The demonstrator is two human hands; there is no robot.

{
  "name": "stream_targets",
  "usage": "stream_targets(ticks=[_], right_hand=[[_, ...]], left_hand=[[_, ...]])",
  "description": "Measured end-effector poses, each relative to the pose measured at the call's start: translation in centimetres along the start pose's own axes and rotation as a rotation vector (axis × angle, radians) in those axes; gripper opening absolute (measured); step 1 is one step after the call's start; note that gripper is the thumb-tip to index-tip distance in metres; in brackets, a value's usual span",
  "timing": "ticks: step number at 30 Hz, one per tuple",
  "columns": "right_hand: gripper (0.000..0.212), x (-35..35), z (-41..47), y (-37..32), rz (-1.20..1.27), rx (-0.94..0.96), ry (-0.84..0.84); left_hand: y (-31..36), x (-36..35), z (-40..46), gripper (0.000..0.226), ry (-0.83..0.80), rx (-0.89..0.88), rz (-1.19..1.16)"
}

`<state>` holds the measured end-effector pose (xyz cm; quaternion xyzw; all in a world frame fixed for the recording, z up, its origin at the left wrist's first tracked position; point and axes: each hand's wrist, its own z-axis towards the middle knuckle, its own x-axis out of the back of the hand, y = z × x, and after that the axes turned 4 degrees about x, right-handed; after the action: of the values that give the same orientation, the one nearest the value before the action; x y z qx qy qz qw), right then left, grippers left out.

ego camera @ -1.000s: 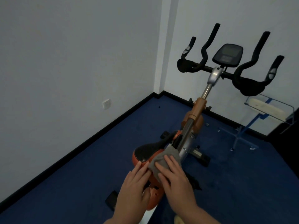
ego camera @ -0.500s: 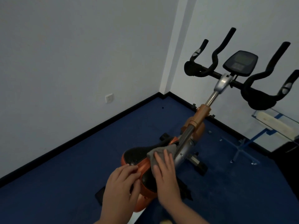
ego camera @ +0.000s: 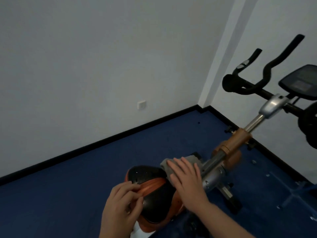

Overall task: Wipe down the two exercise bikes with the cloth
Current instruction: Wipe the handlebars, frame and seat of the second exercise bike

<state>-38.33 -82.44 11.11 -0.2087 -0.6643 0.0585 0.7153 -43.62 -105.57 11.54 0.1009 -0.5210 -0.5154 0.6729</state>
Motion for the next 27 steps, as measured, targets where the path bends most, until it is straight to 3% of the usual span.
stream_targets(ticks=[5, 8, 10, 12, 15, 17, 21, 24, 27], right_hand=[[0.048, 0.1, 1.2, 0.3, -0.108, -0.003, -0.034], [0.058, -0.9, 0.4, -0.8, -0.068, 0.161, -0.083], [0.056, 0.4, 1.1, 0.3, -0.088, 0.285, -0.125], [0.051, 1.8, 2.0, 2.9, -0.117, 0.359, -0.088], [0.040, 2.8, 2.8, 6.3, 0.047, 0.223, -0.115], [0.036, 2.5, 3.0, 6.3, 0.158, 0.134, -0.088], [0.041, 1.3, 2.2, 2.5, -0.060, 0.216, 0.034], [0.052, 1.7, 2.3, 3.5, -0.055, 0.374, -0.058], [0.033, 3.0, 3.7, 7.3, 0.158, 0.438, -0.223]], left_hand=[[0.9, -1.1, -1.3, 0.019, 0.098, 0.082, 0.015], [1.9, -2.0, -1.4, 0.015, 0.153, 0.153, 0.065], [2.4, -2.6, -1.4, 0.010, 0.193, 0.190, 0.125], [2.8, -3.0, -1.6, 0.018, 0.213, 0.239, 0.156], [3.5, -3.7, -2.1, 0.014, 0.244, 0.301, 0.148], [4.0, -4.6, -2.4, 0.027, 0.276, 0.382, 0.116], [5.1, -5.7, -2.9, 0.033, 0.401, 0.565, 0.016], [5.3, -5.6, -3.0, 0.030, 0.385, 0.606, 0.029], [5.2, -5.3, -3.1, 0.020, 0.342, 0.602, 0.074]])
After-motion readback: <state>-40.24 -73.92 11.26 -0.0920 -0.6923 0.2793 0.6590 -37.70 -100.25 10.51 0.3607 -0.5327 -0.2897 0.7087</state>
